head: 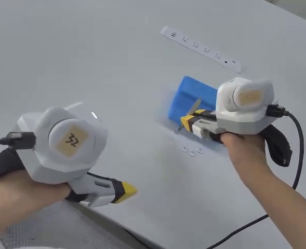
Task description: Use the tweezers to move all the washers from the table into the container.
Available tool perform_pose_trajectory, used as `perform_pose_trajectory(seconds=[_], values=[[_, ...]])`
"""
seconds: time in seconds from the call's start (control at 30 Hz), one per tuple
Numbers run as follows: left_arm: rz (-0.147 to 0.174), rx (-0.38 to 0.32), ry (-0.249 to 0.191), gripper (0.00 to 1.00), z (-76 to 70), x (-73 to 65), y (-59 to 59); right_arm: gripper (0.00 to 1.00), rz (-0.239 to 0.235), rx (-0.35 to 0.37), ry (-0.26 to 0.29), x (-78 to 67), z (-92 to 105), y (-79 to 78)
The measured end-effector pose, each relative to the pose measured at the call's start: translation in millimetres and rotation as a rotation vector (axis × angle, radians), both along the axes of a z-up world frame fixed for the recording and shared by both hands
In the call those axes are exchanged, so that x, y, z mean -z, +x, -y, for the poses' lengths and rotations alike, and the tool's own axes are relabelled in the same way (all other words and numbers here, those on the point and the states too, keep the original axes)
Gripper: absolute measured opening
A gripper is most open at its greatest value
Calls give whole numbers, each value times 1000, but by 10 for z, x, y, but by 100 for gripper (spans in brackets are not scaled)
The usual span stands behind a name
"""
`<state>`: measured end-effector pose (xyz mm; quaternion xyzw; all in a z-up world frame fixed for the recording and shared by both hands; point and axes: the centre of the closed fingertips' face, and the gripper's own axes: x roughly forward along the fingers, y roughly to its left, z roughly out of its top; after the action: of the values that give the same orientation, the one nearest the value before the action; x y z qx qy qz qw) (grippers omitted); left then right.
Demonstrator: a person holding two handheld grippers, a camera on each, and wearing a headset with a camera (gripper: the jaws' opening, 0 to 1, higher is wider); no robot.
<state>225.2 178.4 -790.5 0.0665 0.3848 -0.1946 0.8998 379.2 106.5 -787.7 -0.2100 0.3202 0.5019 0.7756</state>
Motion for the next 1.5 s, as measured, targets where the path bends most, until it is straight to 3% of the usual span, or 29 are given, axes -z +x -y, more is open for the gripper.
perform_pose_trajectory(seconds=[0.17,0.4,0.57,0.73,0.8,1.1,1.5], values=[[4,6,2,99,10,-20,12,2,20,13,22,-137,13,43],[0,15,8,99,34,-28,16,2,40,47,92,-363,-16,163],[-2,21,8,99,43,-34,25,2,58,79,105,-408,13,296],[-4,21,8,99,58,-14,29,2,76,109,95,-358,39,407],[-22,28,-2,99,78,26,17,2,77,114,84,-302,51,444],[-42,41,2,99,63,86,61,2,46,156,79,-88,86,572],[-51,67,-13,99,102,101,111,2,27,174,58,122,47,616]])
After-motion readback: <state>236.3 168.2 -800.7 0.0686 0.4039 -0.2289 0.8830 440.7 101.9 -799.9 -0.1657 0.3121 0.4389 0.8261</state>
